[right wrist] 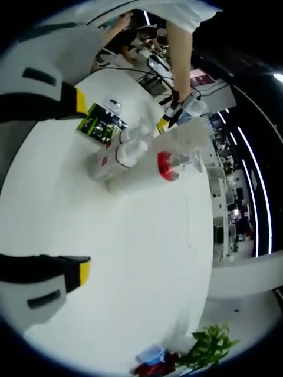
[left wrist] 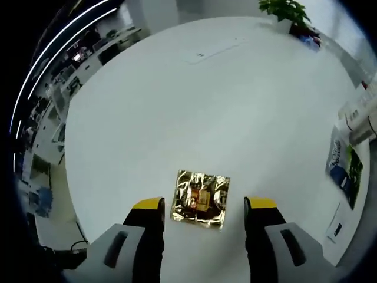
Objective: Arrange the skincare products in the storage area until every visible bottle or jar stands upright without overlapping.
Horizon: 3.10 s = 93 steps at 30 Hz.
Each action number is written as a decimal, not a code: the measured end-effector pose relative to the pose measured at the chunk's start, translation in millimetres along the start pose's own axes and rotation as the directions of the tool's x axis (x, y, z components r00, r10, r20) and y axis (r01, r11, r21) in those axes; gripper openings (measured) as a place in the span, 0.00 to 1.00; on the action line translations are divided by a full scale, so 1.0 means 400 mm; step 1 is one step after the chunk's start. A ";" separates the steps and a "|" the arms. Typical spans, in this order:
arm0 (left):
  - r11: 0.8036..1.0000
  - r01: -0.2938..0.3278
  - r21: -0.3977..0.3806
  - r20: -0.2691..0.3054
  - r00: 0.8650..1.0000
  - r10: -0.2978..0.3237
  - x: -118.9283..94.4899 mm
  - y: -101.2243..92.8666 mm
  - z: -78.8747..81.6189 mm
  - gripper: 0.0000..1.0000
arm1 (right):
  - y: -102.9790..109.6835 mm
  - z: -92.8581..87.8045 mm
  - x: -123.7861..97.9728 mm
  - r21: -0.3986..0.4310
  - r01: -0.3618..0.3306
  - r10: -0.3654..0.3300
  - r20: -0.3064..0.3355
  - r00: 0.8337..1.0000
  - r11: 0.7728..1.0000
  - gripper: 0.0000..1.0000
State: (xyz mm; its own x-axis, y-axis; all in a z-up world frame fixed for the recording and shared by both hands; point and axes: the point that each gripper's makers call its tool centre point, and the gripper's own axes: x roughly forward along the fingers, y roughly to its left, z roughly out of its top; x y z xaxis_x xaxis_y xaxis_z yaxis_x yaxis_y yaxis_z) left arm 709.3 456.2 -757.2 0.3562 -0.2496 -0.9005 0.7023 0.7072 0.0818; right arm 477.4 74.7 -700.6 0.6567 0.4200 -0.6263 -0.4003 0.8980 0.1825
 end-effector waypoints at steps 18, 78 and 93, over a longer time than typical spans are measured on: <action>0.963 0.164 0.211 -0.166 0.978 -0.130 0.068 0.030 -0.001 0.54 | -0.014 -0.011 0.008 0.024 0.019 -0.018 -0.015 1.000 1.000 0.96; 0.744 0.312 0.591 -0.291 0.943 -0.164 -0.106 -0.246 0.004 0.36 | -0.004 0.034 -0.031 -0.009 0.013 -0.012 0.048 0.999 1.000 0.96; 0.717 0.351 0.603 -0.304 0.931 -0.201 -0.091 -0.355 -0.019 0.36 | -0.004 0.036 -0.040 -0.008 0.018 -0.017 0.058 0.998 1.000 0.96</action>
State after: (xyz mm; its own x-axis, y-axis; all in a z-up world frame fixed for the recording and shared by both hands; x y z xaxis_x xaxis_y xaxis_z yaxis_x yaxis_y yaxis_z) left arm 591.8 369.8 -739.3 0.0036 -0.1735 -0.9848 0.9998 0.0206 0.0000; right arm 476.8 68.4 -679.9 0.6992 0.4115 -0.5847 -0.3937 0.9042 0.1655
